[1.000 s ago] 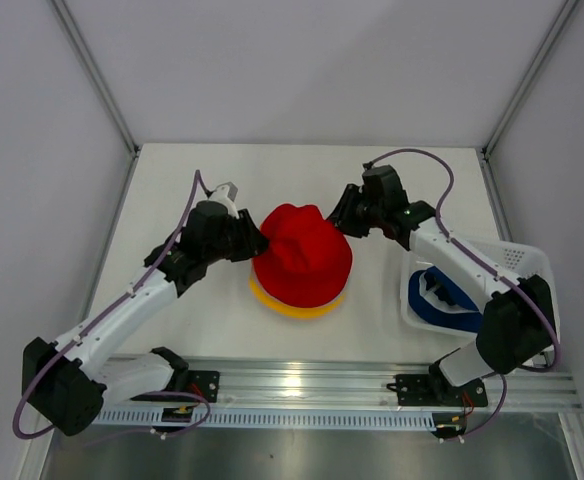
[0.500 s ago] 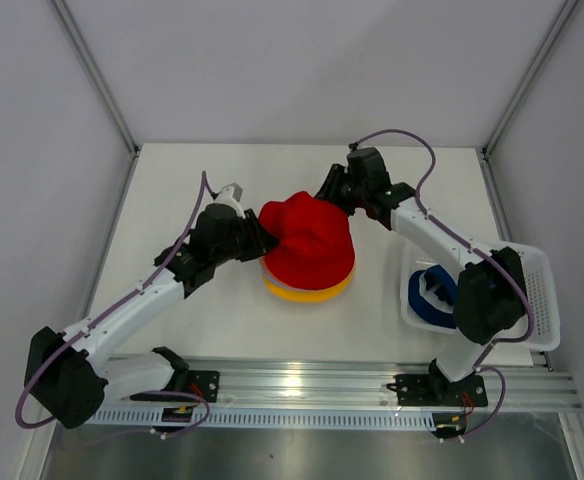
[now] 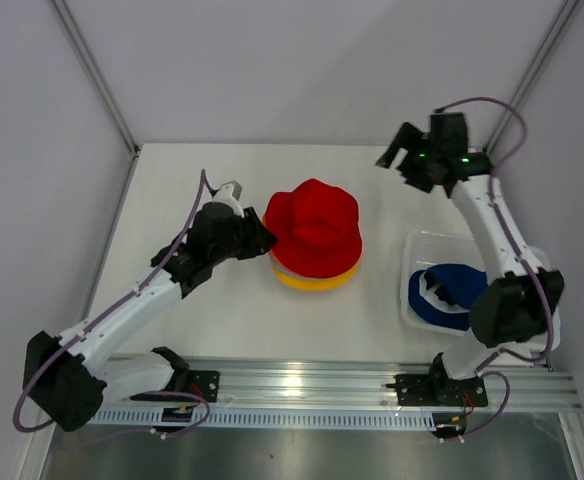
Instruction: Stack the hats
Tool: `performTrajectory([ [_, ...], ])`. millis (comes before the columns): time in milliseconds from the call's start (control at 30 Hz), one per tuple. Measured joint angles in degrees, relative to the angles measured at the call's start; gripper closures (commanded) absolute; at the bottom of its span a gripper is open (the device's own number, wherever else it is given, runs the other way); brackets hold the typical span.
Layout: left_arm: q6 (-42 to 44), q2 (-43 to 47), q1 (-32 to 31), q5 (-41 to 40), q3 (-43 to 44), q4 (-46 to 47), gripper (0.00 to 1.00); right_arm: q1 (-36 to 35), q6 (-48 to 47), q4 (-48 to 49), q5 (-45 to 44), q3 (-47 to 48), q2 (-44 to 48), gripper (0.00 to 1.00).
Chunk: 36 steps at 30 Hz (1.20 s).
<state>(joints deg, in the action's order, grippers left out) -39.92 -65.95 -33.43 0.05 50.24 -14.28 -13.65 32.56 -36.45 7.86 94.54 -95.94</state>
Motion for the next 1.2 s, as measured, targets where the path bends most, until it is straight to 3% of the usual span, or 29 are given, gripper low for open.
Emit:
performTrajectory([
  [100,1.7,5.31,0.72,-0.94,-0.11,-4.13,0.36,8.61,-0.52,-6.21,-5.31,-0.15,8.96,0.0],
  [133,2.64,7.56,1.01,-1.51,0.0,-5.33,0.18,10.27,-0.17,-7.43,-7.8,-1.05,13.2,0.01],
  [200,4.61,11.67,1.55,-2.73,0.98,-7.89,0.01,10.88,2.08,-10.58,-11.23,-3.76,22.12,0.0],
  [367,7.15,17.33,2.58,-6.62,6.51,-13.18,0.0,8.7,15.8,-18.53,-15.96,-15.13,45.86,0.0],
  [467,7.58,19.78,3.13,-8.44,7.41,-15.23,0.01,7.23,25.66,-24.26,-18.58,-23.34,52.83,0.0],
  [733,7.93,25.03,4.07,-8.96,5.07,-20.2,0.01,1.97,46.38,-30.95,-22.08,-43.58,55.25,0.01],
  [1033,9.6,27.12,5.16,-10.23,3.89,-22.71,0.0,1.6,54.05,-25.07,-30.21,-44.81,51.98,0.0],
  [1200,10.36,27.98,5.66,-10.51,3.13,-23.54,0.01,1.46,57.4,-18.21,-32.79,-48.61,49.53,0.09],
])
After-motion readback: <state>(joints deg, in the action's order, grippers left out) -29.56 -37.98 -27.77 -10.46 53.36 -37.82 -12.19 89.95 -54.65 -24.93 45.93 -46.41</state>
